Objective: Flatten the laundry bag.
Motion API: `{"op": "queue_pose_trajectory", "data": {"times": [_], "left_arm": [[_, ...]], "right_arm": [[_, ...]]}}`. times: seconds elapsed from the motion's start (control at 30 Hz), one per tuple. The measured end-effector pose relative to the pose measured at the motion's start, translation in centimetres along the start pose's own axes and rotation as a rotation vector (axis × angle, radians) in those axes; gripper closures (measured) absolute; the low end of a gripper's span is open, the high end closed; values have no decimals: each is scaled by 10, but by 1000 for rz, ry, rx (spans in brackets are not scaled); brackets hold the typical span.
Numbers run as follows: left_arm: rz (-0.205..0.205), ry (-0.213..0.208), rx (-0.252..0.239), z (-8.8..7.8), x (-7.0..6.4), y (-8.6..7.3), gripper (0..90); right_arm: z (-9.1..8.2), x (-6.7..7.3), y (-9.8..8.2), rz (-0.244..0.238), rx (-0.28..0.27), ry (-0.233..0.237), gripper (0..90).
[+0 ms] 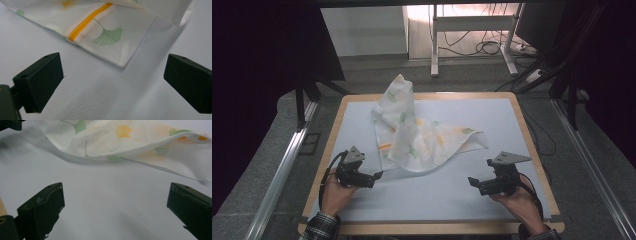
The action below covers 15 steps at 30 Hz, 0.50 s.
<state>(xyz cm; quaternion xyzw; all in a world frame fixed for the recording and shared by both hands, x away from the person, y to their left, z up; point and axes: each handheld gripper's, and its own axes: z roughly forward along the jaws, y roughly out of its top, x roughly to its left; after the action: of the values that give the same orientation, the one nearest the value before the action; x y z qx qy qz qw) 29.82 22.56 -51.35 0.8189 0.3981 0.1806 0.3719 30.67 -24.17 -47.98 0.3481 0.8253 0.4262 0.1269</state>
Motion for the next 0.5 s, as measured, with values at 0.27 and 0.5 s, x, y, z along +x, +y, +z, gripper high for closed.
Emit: {"op": "queue_pose_trajectory", "data": {"times": [0.27, 0.5], "left_arm": [[-26, 62, -2, -10, 6, -10, 8], [-55, 92, -1, -17, 10, -18, 2]], "right_arm": [[24, 12, 26, -62, 7, 39, 155], [64, 28, 48, -158, 53, 100, 285]]}}
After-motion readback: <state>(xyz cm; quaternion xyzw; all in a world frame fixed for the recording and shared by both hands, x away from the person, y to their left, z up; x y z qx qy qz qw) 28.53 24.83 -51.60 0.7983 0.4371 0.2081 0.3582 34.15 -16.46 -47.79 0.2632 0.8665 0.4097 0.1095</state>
